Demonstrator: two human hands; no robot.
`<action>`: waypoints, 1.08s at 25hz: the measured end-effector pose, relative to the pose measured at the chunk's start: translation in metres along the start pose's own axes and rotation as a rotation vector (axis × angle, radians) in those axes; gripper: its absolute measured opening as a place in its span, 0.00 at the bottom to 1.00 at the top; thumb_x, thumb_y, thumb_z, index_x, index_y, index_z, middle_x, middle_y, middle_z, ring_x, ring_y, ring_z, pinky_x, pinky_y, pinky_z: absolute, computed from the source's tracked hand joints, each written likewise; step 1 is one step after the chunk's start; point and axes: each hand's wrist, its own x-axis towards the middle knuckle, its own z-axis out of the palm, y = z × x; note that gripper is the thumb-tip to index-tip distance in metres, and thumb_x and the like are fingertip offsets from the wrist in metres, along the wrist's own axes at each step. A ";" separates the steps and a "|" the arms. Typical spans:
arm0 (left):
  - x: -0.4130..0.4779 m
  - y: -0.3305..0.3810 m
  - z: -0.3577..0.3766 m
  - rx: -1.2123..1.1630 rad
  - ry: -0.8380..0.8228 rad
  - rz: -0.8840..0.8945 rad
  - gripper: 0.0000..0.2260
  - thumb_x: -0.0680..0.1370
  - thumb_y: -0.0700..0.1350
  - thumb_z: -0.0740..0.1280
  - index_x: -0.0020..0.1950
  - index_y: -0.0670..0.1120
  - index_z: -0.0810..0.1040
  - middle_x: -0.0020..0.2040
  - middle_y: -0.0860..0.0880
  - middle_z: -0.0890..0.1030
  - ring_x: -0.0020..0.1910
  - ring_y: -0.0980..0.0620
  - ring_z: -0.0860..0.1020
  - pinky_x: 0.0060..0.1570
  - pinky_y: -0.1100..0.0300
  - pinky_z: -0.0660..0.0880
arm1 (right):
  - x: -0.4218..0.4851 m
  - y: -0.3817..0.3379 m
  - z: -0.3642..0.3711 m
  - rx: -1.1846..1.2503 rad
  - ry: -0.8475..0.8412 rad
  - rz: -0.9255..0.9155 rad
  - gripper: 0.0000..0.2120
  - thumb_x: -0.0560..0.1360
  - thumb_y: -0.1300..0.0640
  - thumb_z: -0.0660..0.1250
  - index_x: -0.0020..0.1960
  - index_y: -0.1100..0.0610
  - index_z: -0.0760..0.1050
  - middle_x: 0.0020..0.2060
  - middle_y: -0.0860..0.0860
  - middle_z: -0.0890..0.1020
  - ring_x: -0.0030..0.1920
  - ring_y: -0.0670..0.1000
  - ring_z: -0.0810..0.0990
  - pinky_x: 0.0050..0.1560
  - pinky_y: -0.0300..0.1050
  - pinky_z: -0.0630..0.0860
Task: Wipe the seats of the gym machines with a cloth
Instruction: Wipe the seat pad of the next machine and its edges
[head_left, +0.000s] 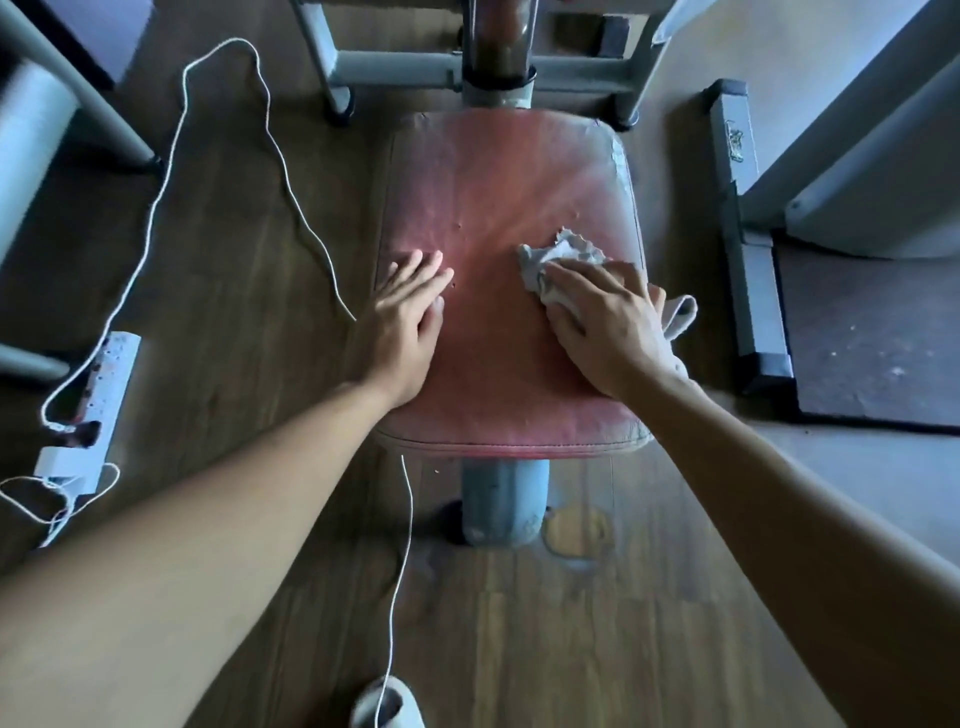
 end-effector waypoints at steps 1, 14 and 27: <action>0.000 0.001 0.000 -0.008 0.008 -0.008 0.17 0.83 0.41 0.58 0.68 0.41 0.78 0.71 0.43 0.75 0.74 0.45 0.69 0.77 0.51 0.60 | -0.002 0.002 0.001 0.017 0.014 -0.012 0.18 0.80 0.44 0.60 0.69 0.41 0.73 0.68 0.39 0.75 0.66 0.59 0.71 0.61 0.58 0.66; 0.003 0.000 -0.003 -0.114 -0.031 -0.058 0.18 0.79 0.43 0.64 0.67 0.42 0.79 0.72 0.42 0.74 0.76 0.46 0.66 0.77 0.59 0.51 | -0.023 -0.017 0.004 0.009 0.173 0.097 0.21 0.76 0.41 0.59 0.67 0.43 0.76 0.64 0.45 0.79 0.62 0.58 0.76 0.62 0.59 0.74; -0.023 -0.003 -0.026 0.136 -0.330 0.130 0.28 0.83 0.57 0.58 0.81 0.50 0.58 0.82 0.52 0.54 0.81 0.49 0.48 0.77 0.55 0.41 | -0.063 -0.019 0.017 -0.059 0.321 0.065 0.21 0.75 0.35 0.54 0.63 0.39 0.75 0.57 0.45 0.82 0.58 0.58 0.79 0.58 0.58 0.77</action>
